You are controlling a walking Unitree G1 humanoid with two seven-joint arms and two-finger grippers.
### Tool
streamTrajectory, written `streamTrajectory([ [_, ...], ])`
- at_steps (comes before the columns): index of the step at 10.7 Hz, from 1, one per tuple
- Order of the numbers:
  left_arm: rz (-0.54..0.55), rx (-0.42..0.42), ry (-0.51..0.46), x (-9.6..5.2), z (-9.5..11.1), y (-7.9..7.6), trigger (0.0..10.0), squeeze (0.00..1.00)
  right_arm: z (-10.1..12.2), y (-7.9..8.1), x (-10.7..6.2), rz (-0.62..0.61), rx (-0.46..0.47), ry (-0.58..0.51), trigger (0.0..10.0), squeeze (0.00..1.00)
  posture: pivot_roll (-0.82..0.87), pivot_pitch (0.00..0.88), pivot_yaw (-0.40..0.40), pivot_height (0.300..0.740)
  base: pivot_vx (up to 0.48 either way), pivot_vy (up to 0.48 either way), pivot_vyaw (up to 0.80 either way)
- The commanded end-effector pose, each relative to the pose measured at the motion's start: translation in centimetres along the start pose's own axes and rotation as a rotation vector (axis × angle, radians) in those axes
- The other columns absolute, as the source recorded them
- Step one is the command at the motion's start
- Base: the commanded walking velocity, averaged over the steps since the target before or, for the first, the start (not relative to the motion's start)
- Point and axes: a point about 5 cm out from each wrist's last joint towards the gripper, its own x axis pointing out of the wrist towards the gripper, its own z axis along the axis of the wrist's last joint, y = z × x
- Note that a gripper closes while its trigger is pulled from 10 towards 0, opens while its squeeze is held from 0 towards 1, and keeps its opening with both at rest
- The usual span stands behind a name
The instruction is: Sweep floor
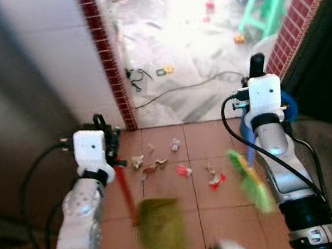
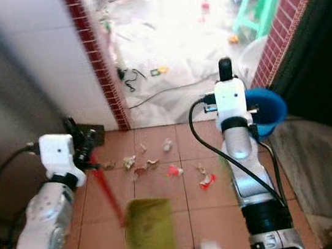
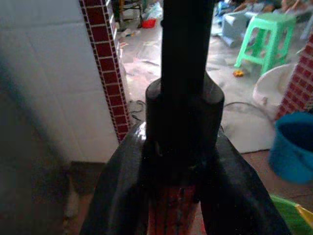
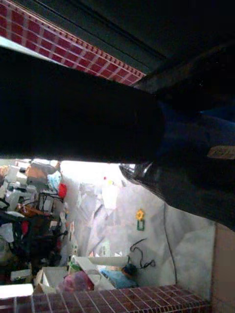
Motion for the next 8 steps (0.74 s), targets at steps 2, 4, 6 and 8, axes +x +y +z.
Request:
streamTrajectory([
  [2, -0.007, -0.014, -0.043, 0.2, 0.9, -0.4, 10.0, 0.0, 0.7, -0.8, 0.4, -0.035, -0.049, -0.04, 10.0, 0.0, -0.02, 0.074, 0.042, 0.74, 0.458, 0.0, 0.0],
  [4, 0.018, 0.001, -0.051, 0.2, 1.0, -0.3, 10.0, 0.0, 0.6, -0.9, 0.5, -0.051, -0.066, -0.042, 10.0, 0.0, -0.01, 0.075, 0.037, 0.74, 0.229, 0.0, 0.0],
  [6, 0.071, 0.04, -0.057, 0.4, 1.0, 0.0, 10.0, 0.0, 0.0, -0.5, 0.4, -0.061, -0.048, -0.037, 10.0, 0.0, -0.01, 0.064, 0.039, 0.74, 0.0, 0.0, 0.0],
  [8, 0.14, 0.075, -0.087, 0.9, 1.3, 0.3, 10.0, 0.0, -0.4, -0.3, 0.4, -0.059, -0.03, -0.022, 10.0, 0.0, -0.01, 0.06, 0.042, 0.74, 0.0, 0.0, 0.0],
])
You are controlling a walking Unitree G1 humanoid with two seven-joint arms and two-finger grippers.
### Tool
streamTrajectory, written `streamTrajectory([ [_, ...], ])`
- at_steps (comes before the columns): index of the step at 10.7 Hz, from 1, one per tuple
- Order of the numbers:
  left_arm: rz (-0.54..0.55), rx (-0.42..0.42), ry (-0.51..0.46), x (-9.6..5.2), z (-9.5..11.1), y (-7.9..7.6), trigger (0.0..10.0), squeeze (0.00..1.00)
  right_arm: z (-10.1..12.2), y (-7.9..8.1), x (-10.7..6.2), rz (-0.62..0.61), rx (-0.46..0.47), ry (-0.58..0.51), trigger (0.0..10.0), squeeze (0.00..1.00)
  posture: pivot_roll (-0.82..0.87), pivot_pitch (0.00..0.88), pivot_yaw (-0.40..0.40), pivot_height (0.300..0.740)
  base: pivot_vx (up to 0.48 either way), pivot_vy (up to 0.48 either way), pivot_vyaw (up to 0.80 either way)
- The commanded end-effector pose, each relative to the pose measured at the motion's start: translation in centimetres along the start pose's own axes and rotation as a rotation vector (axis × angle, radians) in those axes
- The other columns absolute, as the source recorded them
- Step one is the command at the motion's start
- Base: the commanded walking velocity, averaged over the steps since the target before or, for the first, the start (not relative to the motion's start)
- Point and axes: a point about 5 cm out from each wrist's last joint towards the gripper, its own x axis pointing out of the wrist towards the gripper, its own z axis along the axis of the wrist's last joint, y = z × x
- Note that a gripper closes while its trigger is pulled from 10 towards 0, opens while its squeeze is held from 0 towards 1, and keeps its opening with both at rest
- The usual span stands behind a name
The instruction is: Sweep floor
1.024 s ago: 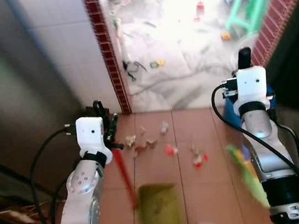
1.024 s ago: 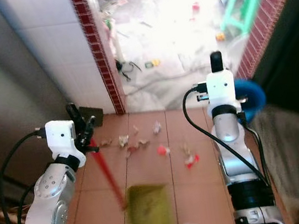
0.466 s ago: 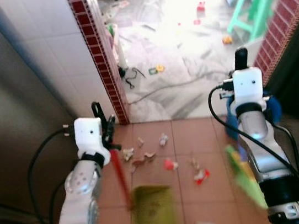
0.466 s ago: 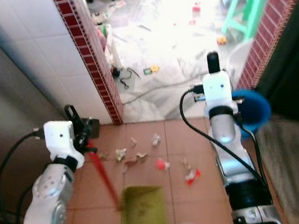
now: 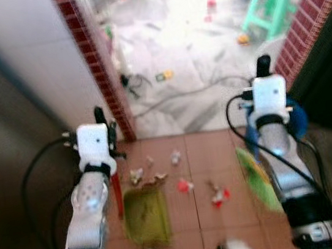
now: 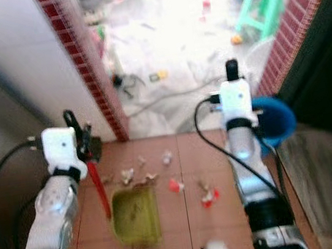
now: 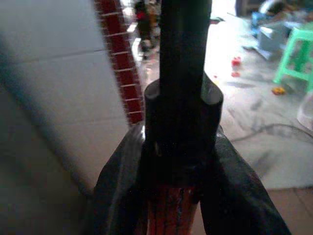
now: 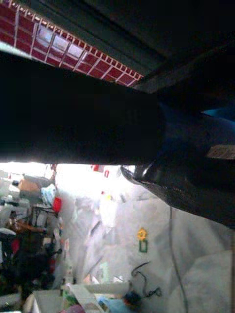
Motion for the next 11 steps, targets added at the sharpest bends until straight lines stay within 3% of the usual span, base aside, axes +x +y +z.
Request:
streamTrajectory([
  [1, 0.018, 0.003, -0.026, 0.2, 0.4, 0.2, 10.0, 0.0, 1.0, 0.4, 0.3, 0.001, 0.012, -0.045, 10.0, 0.0, -0.01, 0.059, 0.042, 0.74, 0.0, 0.0, 0.0],
  [3, 0.112, -0.012, -0.03, 1.6, 0.3, 0.2, 10.0, 0.0, 1.2, 0.9, 0.9, -0.006, 0.082, -0.042, 10.0, 0.0, -0.01, 0.072, 0.046, 0.74, 0.0, 0.0, 0.0],
  [7, 0.021, -0.028, 0.005, 2.8, -0.4, -1.1, 10.0, 0.0, 1.1, 2.4, 1.3, -0.011, 0.185, 0.006, 10.0, 0.0, -0.02, 0.086, 0.049, 0.74, 0.0, 0.0, 0.0],
  [9, -0.035, 0.077, -0.04, 3.4, 0.9, -1.2, 10.0, 0.0, 1.7, 2.9, 1.3, 0.025, 0.17, -0.026, 10.0, 0.0, -0.02, 0.086, 0.046, 0.74, 0.0, 0.0, 0.0],
  [11, -0.082, 0.095, -0.12, 4.7, 3.4, -1.4, 10.0, 0.0, 1.6, 2.9, 1.5, 0.027, 0.171, -0.03, 10.0, 0.0, -0.02, 0.082, 0.047, 0.74, 0.0, 0.0, 0.0],
])
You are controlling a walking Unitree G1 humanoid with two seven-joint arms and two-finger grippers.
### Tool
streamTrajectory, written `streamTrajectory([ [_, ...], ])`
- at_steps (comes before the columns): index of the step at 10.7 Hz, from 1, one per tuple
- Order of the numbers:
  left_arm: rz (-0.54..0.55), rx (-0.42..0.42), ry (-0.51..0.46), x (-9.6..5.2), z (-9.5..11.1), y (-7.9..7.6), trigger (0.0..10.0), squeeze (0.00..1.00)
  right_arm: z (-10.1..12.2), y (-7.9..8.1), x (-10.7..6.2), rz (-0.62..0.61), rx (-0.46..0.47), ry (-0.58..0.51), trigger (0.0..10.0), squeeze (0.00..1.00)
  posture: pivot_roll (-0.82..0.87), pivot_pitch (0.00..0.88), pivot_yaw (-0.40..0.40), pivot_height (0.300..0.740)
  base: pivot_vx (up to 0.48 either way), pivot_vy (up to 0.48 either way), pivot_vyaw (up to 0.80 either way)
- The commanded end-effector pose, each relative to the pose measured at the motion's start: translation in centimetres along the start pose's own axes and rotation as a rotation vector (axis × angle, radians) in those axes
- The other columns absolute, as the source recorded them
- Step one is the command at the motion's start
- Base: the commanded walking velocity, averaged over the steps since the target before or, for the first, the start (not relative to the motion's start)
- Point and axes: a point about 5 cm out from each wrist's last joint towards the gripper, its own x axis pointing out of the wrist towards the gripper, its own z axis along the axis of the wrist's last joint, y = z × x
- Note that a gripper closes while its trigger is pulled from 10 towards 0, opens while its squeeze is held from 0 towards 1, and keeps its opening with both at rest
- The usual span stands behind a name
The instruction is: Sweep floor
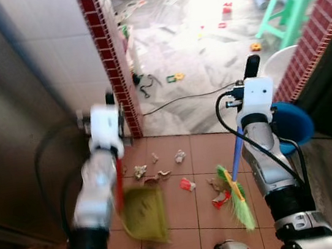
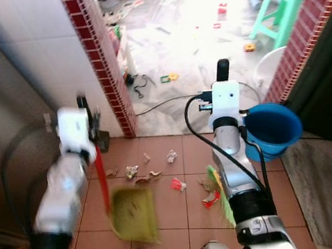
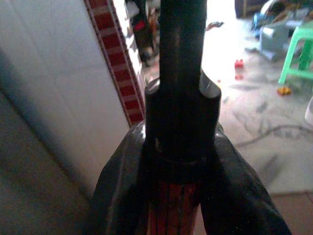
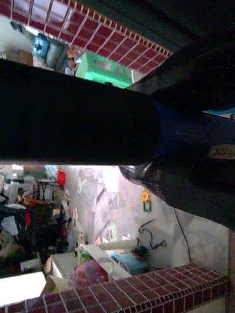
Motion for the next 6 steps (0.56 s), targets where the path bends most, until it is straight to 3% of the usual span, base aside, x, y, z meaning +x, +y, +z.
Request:
streamTrajectory([
  [1, -0.009, 0.002, -0.084, 0.6, 2.1, 0.0, 10.0, 0.0, 1.3, 0.4, 0.5, 0.014, 0.007, -0.059, 10.0, 0.0, -0.02, 0.081, 0.048, 0.74, 0.0, 0.0, 0.0],
  [4, -0.07, -0.058, -0.075, 2.6, 2.4, -1.4, 10.0, 0.0, 1.2, 0.4, 0.4, 0.021, -0.002, -0.063, 10.0, 0.0, -0.02, 0.086, 0.048, 0.74, 0.0, 0.0, 0.0],
  [6, -0.081, -0.077, 0.008, 2.4, 0.1, -2.7, 10.0, 0.0, 1.1, 0.4, 0.3, 0.019, -0.005, -0.058, 10.0, 0.0, -0.04, 0.092, 0.054, 0.74, 0.0, 0.0, 0.0],
])
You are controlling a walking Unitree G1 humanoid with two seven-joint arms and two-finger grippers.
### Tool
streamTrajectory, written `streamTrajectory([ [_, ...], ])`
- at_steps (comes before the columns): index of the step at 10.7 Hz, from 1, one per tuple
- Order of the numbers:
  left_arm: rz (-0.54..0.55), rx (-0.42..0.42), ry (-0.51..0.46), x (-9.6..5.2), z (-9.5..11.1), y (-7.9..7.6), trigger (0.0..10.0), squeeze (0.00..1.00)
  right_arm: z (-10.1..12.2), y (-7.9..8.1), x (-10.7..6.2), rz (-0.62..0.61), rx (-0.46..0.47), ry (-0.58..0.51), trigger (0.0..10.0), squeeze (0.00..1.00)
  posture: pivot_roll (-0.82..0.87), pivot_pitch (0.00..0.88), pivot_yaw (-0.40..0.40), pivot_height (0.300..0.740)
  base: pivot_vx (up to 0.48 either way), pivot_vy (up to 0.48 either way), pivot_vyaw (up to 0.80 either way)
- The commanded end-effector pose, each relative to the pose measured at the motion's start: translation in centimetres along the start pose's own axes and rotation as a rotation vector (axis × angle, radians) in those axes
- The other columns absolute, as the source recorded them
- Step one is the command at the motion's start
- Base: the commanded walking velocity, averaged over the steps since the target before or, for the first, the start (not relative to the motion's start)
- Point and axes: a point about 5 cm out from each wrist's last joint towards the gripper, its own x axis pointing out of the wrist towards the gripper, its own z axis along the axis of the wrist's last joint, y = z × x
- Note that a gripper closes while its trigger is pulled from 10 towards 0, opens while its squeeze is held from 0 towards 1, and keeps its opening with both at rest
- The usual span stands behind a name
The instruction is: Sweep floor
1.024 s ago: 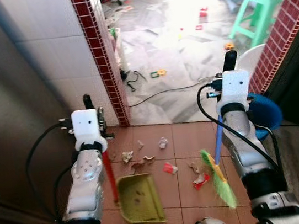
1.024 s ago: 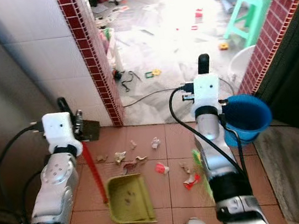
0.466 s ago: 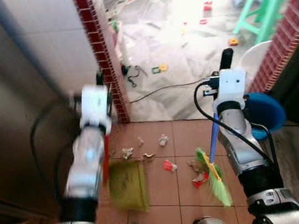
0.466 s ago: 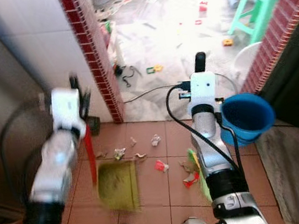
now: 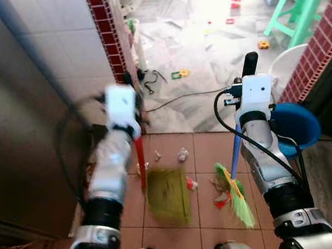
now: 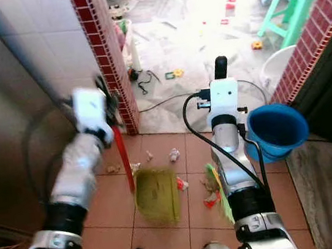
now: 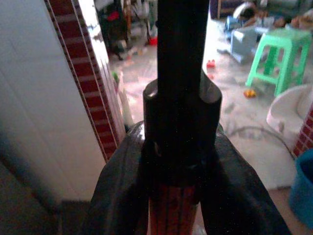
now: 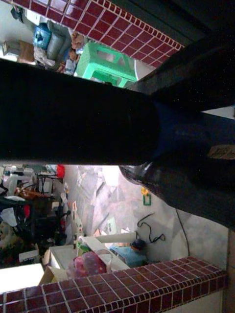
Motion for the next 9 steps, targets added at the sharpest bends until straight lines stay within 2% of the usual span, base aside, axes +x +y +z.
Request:
streamTrajectory([
  [1, 0.015, 0.041, -0.002, -0.3, -0.5, 0.3, 10.0, 0.0, 0.8, 0.0, 0.1, 0.009, -0.009, -0.045, 10.0, 0.0, -0.04, 0.093, 0.056, 0.74, 0.0, 0.0, 0.0],
  [3, 0.062, 0.046, 0.052, -1.3, -2.6, 1.0, 10.0, 0.0, 0.6, -0.3, 0.0, 0.005, -0.014, -0.042, 10.0, 0.0, -0.04, 0.099, 0.052, 0.74, 0.0, 0.0, 0.0],
  [4, 0.119, -0.008, 0.086, -1.7, -3.6, 1.6, 10.0, 0.0, 0.5, -0.2, 0.0, 0.01, -0.002, -0.032, 10.0, 0.0, -0.04, 0.1, 0.045, 0.74, 0.0, 0.0, 0.0],
  [5, 0.133, -0.033, 0.092, -1.7, -3.6, 1.7, 10.0, 0.0, 0.5, 0.2, 0.1, 0.02, 0.041, -0.013, 10.0, 0.0, -0.04, 0.11, 0.04, 0.74, 0.0, 0.0, 0.0],
  [7, 0.124, -0.028, 0.075, -1.4, -3.4, 1.5, 10.0, 0.0, 0.7, 0.7, 0.1, 0.042, 0.155, 0.016, 10.0, 0.0, -0.04, 0.111, 0.035, 0.74, 0.0, 0.0, 0.0],
  [9, 0.125, -0.031, 0.076, -1.4, -3.4, 1.2, 10.0, 0.0, 1.3, 1.2, 0.2, 0.068, 0.207, 0.021, 10.0, 0.0, -0.05, 0.11, 0.034, 0.74, 0.0, 0.0, 0.0],
])
